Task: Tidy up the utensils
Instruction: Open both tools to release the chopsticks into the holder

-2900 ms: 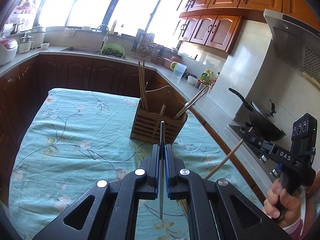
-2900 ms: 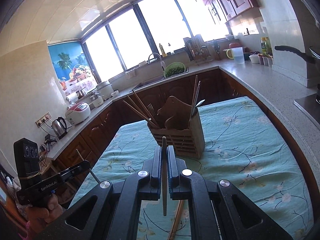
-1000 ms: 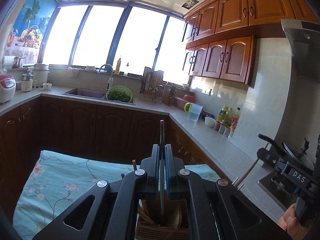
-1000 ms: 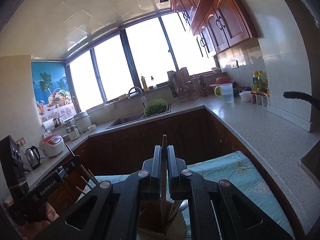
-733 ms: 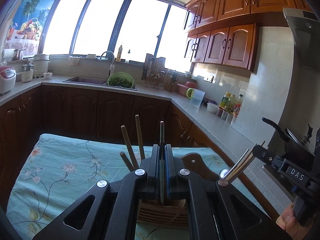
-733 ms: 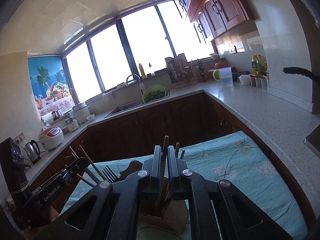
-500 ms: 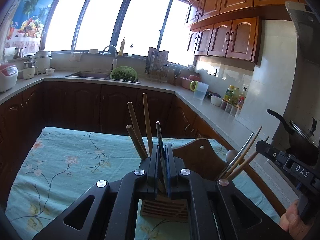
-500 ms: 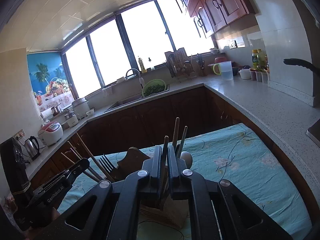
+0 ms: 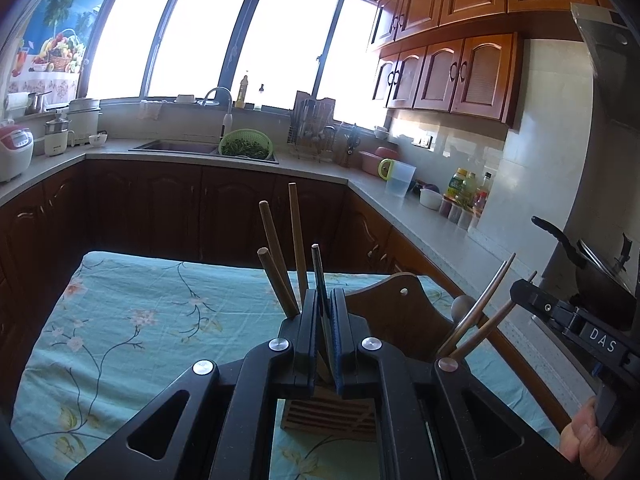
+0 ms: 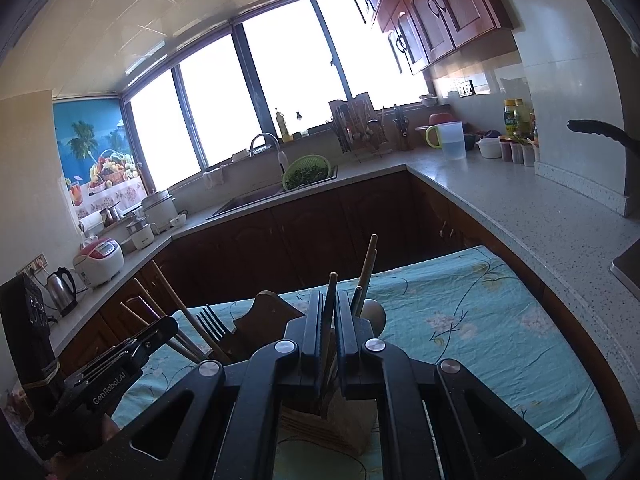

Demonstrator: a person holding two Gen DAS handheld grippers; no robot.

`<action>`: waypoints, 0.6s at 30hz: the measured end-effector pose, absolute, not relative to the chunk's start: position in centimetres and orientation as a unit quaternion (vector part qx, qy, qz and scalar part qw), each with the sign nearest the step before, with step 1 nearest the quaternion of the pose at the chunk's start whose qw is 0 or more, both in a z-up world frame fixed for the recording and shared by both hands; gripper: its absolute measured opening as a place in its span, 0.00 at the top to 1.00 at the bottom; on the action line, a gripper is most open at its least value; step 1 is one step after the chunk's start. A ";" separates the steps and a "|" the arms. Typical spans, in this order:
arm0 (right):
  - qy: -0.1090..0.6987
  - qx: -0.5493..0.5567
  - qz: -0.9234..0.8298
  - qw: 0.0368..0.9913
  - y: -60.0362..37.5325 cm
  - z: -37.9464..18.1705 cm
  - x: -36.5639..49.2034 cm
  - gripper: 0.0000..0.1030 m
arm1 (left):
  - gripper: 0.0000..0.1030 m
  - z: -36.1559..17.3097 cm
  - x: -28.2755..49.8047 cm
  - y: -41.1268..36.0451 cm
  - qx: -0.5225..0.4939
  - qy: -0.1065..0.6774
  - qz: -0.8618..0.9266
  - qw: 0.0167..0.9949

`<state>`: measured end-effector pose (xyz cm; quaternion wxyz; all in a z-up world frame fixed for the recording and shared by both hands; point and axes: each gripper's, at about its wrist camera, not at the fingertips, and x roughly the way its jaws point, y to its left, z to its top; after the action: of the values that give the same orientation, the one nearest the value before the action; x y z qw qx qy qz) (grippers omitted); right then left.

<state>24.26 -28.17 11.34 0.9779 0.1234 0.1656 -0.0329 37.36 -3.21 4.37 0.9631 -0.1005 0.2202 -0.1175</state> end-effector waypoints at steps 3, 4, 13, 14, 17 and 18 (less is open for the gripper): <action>0.168 0.124 -0.033 0.977 -28.2 11.4 24.3 0.94 | 0.95 4.5 37.4 -3.1 -0.099 0.222 -0.118 0.963; 0.168 0.124 -0.033 0.977 -28.2 11.3 24.2 0.94 | 0.95 4.3 37.3 -3.3 -0.099 0.222 -0.118 0.963; 0.166 0.152 -0.032 0.974 -29.0 11.4 23.4 0.80 | 0.86 5.0 36.4 -3.1 -0.112 0.242 -0.128 0.955; 0.164 0.156 -0.030 0.974 -29.1 11.5 23.2 0.68 | 0.84 5.1 36.0 -3.0 -0.113 0.240 -0.127 0.956; 0.156 0.165 -0.026 0.973 -29.3 11.9 22.4 0.55 | 0.70 5.5 34.7 -2.7 -0.106 0.236 -0.116 0.959; 0.152 0.169 -0.026 0.973 -29.4 12.0 22.0 0.50 | 0.65 5.5 34.2 -2.6 -0.105 0.235 -0.112 0.960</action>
<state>21.99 -29.40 12.01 0.9734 0.1690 0.1522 -0.0257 34.19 -2.62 5.51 0.9599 -0.1046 0.2347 -0.1121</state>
